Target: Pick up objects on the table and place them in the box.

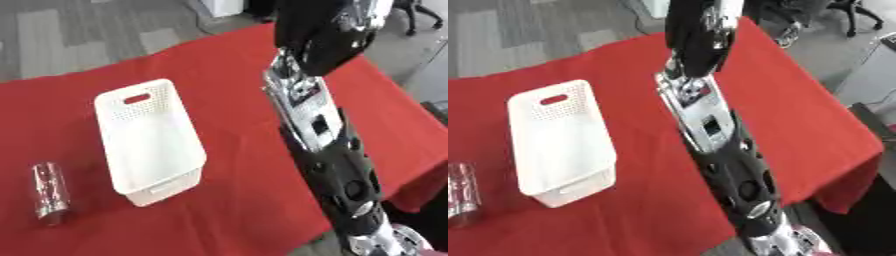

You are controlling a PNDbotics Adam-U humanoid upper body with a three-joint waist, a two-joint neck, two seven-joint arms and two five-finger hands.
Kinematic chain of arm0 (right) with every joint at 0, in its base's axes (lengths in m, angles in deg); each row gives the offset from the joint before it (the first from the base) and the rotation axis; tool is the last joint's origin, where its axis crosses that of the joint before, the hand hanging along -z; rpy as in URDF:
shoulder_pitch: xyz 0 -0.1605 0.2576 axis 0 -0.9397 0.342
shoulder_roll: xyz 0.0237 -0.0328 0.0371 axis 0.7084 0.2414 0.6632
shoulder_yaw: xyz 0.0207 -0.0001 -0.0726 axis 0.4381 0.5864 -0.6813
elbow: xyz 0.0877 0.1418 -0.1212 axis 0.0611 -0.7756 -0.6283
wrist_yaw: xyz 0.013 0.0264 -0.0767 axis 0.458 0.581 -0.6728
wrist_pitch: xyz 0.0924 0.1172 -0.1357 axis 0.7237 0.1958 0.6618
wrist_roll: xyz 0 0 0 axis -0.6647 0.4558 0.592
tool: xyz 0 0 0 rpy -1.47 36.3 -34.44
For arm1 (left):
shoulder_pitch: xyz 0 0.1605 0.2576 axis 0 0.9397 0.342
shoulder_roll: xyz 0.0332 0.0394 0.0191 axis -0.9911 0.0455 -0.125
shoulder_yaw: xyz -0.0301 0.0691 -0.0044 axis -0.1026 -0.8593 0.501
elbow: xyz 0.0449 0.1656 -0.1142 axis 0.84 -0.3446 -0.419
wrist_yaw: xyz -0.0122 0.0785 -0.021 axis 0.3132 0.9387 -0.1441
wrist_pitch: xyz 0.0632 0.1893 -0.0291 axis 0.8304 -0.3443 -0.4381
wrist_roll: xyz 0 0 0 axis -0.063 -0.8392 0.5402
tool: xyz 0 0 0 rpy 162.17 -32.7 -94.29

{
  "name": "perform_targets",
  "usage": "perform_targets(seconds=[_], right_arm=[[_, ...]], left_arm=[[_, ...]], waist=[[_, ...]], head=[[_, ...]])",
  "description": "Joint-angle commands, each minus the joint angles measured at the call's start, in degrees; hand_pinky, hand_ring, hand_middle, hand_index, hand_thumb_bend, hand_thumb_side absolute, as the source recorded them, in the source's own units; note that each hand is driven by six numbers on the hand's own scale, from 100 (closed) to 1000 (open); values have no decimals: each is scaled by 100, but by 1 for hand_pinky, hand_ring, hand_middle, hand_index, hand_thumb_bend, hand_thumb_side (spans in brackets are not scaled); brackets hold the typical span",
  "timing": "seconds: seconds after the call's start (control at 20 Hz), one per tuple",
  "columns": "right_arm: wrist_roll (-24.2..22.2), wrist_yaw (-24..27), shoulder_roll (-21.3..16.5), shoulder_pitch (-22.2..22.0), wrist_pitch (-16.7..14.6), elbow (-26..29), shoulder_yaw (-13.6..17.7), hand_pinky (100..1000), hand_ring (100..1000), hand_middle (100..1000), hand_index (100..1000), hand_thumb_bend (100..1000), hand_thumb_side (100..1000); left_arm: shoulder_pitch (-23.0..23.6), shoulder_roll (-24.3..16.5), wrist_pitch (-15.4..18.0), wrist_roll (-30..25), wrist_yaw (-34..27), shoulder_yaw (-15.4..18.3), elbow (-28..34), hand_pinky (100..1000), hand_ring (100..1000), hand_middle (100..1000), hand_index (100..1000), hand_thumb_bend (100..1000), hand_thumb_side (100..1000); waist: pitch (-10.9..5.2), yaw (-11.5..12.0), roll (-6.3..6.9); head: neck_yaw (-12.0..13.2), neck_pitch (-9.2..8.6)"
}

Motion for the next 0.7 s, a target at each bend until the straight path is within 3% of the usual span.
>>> perform_targets(seconds=[0.05, 0.35, 0.6, 0.7], right_arm=[[12, 27, -114, 44, -39, 74, -8, 426, 503, 603, 683, 100, 1000], [-17, 52, -114, 48, -42, 74, -23, 426, 503, 603, 683, 100, 1000], [-35, 62, -104, 61, -58, 74, -36, 426, 503, 602, 683, 100, 1000], [-43, 66, -100, 65, -62, 74, -40, 426, 503, 602, 683, 100, 1000]], left_arm=[[-110, -479, 41, -279, 232, -31, 64, 929, 689, 827, 811, 231, 658], [-246, -807, 359, -621, 544, -218, 64, 930, 700, 811, 803, 275, 606], [-279, -944, 423, -1027, 857, -473, 64, 936, 720, 818, 812, 308, 593], [-316, -981, 412, -1153, 1021, -533, 64, 943, 740, 824, 816, 375, 575]], waist=[[-85, -11, 38], [-86, -60, 73], [-82, -111, 104], [-79, -128, 113]], head=[[-30, -1], [-5, -1], [-1, -1], [4, -1]])
